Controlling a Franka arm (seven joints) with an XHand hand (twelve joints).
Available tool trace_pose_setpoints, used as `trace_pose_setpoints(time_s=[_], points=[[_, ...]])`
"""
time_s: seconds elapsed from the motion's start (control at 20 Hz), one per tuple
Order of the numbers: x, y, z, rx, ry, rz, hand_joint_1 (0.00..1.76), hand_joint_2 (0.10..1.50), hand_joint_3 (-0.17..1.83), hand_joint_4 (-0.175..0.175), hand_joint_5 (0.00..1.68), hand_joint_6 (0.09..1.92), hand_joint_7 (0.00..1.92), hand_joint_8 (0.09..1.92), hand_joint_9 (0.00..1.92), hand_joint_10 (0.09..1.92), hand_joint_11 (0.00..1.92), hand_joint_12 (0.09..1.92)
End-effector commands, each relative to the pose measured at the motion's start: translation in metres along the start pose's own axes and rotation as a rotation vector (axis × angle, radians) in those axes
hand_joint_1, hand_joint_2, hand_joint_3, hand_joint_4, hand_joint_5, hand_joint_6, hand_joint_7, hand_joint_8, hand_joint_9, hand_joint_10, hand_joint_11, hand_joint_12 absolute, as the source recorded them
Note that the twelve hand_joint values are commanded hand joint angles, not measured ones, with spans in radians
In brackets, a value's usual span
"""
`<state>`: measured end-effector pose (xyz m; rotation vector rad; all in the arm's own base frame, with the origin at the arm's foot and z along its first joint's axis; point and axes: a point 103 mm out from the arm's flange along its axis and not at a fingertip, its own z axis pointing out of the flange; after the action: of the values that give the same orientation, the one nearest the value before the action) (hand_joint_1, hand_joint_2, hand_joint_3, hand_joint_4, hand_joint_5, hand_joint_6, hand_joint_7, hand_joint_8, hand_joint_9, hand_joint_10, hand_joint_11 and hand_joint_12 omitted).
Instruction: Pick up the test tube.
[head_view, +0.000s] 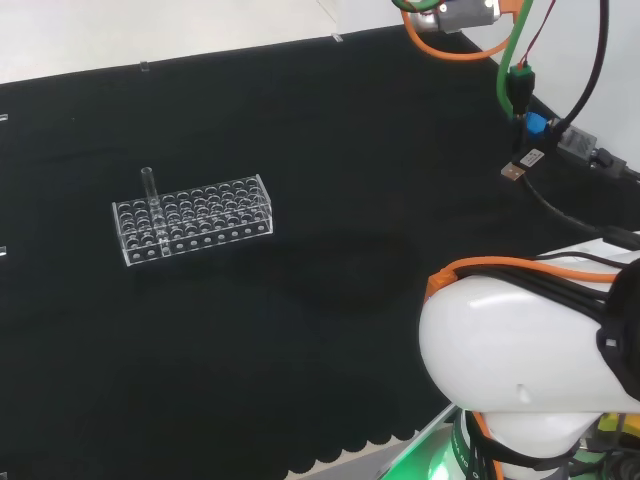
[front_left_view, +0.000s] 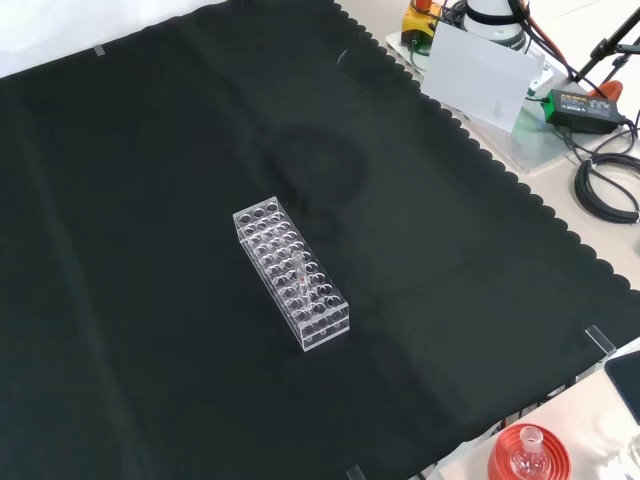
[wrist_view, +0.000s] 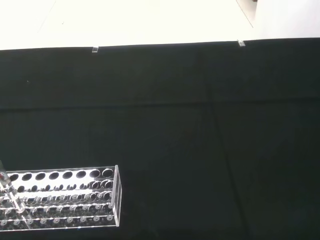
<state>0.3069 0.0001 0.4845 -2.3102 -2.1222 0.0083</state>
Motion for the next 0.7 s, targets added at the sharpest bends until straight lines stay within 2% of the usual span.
trace_pose_setpoints(time_s=[0.05,0.1,0.2,0.7], points=[[-0.074,-0.086,-0.061,-0.112,-0.120,0.199,0.64,0.97,-0.12,0.048,0.09,0.17,0.14,0.66,0.44,0.09,0.00,1.34],[-0.079,-0.092,-0.066,-0.119,-0.128,0.210,0.58,0.98,-0.12,0.049,0.04,0.09,0.09,0.65,0.39,0.09,0.00,1.32],[-0.080,-0.094,-0.068,-0.123,-0.132,0.213,0.53,0.99,-0.11,0.050,0.01,0.09,0.04,0.64,0.35,0.09,0.00,1.29],[-0.078,-0.083,-0.067,-0.115,-0.117,0.190,0.53,1.00,-0.11,0.050,0.00,0.09,0.03,0.64,0.34,0.09,0.00,1.28]])
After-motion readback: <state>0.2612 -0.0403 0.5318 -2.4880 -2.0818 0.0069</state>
